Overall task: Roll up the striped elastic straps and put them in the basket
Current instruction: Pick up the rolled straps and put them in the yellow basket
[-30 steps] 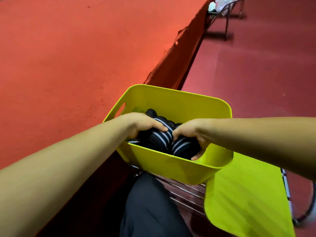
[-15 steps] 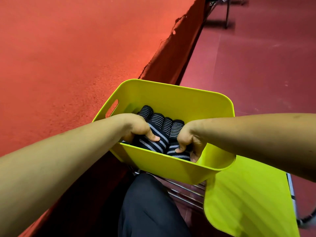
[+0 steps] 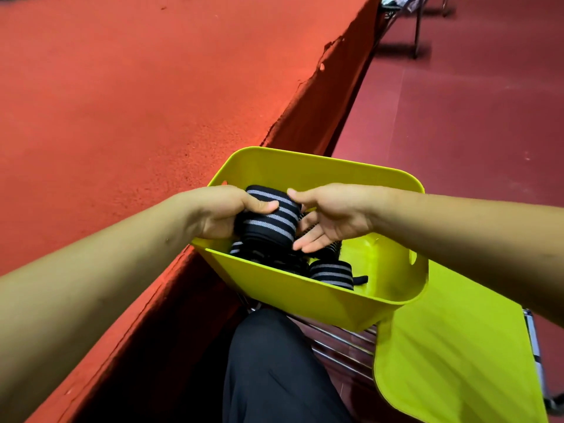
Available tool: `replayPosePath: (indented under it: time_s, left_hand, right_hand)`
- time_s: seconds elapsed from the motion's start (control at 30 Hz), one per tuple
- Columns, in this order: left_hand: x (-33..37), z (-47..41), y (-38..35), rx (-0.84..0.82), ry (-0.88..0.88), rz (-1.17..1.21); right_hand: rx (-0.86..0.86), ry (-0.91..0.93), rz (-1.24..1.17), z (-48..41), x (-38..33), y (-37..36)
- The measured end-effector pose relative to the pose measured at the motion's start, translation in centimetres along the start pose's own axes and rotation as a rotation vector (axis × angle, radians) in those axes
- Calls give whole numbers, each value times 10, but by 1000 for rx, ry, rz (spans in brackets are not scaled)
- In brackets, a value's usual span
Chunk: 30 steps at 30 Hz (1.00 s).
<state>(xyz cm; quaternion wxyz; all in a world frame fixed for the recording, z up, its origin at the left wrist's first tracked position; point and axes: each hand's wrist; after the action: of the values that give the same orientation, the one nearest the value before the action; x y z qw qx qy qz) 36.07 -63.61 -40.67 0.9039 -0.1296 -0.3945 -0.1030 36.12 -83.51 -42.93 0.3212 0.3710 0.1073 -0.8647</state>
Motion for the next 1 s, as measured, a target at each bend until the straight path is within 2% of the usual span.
replayPosePath:
  time_s: [0.1,0.27,0.47,0.57,0.67,0.73,0.8,0.9,1.0]
  left_hand:
    - [-6,1,2,23,-63,76]
    - [-11,1,7,135,-65,265]
    - [-7,1,14,188,-15,143]
    - [-9,-4,21,215,-18,-70]
    - [-13,-9,23,353,-106,-603]
    - [-12,-9,18,375,-89,-982]
    - [-11,-11,13,374,-62,-1239]
    - [-10,-16,12,355,-41,-1435]
    - [-11,-16,16,321,18,-1523]
  right_hand:
    - [-46,86,-51,-5,2,-13]
    - [8,126,-66,-10,-3,-24]
    - [-27,118,-38,-15,-3,-26]
    - [-21,92,6,-22,2,-29]
    - [-1,52,61,-34,6,-32]
    - [26,36,100,-40,7,-36]
    - [47,26,145,-43,8,-41]
    - [67,7,180,-52,11,-49]
    - [101,-9,203,-60,13,-53]
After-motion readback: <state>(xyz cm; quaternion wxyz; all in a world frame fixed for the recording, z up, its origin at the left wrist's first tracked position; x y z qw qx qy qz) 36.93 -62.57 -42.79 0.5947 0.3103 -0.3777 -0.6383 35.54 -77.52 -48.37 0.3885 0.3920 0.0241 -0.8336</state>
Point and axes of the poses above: each hand's wrist, its own z-axis away from the middle knuckle, its own y-axis out of the back of the hand, x = y × z, and after that the axes turned 14 degrees about z, right-handed
